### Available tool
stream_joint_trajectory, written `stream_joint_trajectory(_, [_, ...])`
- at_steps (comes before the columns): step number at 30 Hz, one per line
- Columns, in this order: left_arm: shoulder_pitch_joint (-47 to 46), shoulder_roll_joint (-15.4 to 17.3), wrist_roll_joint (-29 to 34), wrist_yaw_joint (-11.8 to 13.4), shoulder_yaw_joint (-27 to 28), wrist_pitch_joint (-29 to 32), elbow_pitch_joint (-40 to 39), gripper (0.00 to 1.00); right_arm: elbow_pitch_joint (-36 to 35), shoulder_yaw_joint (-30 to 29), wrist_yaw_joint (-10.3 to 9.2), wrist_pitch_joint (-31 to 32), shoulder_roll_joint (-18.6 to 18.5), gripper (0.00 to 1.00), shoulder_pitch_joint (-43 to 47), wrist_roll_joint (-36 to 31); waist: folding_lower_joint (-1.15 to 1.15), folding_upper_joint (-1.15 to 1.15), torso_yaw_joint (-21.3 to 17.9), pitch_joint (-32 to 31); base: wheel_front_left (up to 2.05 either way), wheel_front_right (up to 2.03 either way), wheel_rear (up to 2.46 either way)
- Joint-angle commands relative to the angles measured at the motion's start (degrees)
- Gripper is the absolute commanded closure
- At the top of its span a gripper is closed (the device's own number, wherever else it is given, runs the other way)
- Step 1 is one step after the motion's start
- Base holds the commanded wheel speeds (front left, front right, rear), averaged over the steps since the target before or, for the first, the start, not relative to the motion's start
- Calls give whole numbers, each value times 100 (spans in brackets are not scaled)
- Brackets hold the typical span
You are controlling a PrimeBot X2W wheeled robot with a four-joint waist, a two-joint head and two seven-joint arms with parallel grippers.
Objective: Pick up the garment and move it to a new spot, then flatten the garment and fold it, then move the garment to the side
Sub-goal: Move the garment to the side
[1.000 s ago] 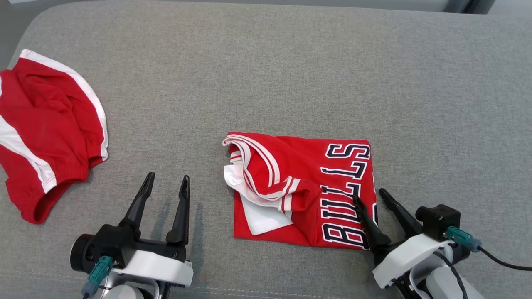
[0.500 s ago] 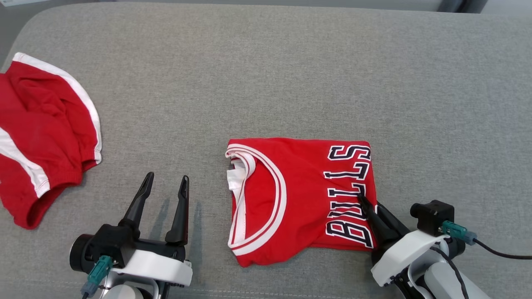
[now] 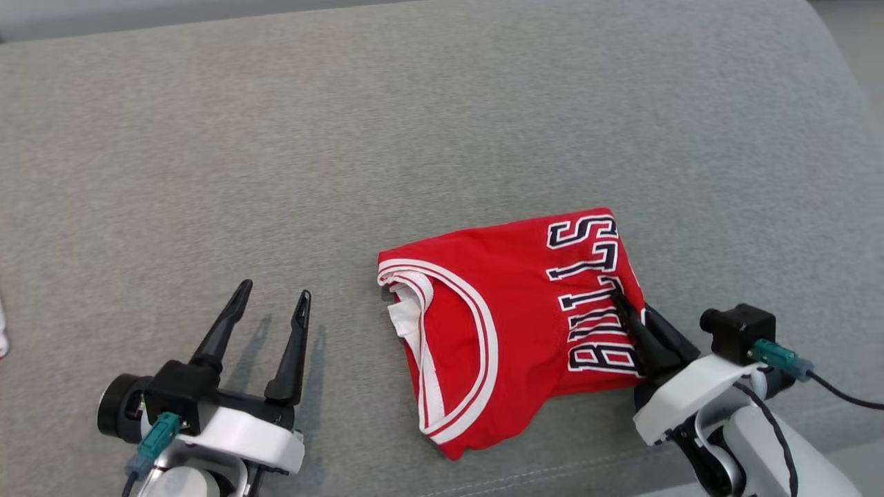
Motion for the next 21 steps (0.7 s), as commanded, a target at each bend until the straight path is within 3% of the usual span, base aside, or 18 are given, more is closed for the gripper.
stream_joint_trajectory(1, [-279,119,108,-30,180,44,-207,0,-96,23,-1,-60,-113,100,-179,-57,0,0,-683,152,0,0,0])
stream_joint_trajectory(6, [-323,359,194,-37,195,358,-492,0,167,93,-1,-60,-197,100,-770,-71,0,0,-1405,372,0,0,0])
stream_joint_trajectory(10, [-375,509,261,-39,184,615,-793,0,530,35,-1,-60,-292,100,-1417,-25,0,0,-1677,621,0,0,0])
stream_joint_trajectory(21, [-710,714,402,-113,15,1075,-1424,0,1520,-533,-1,-60,-793,100,-2838,135,0,0,-1241,1474,0,0,0])
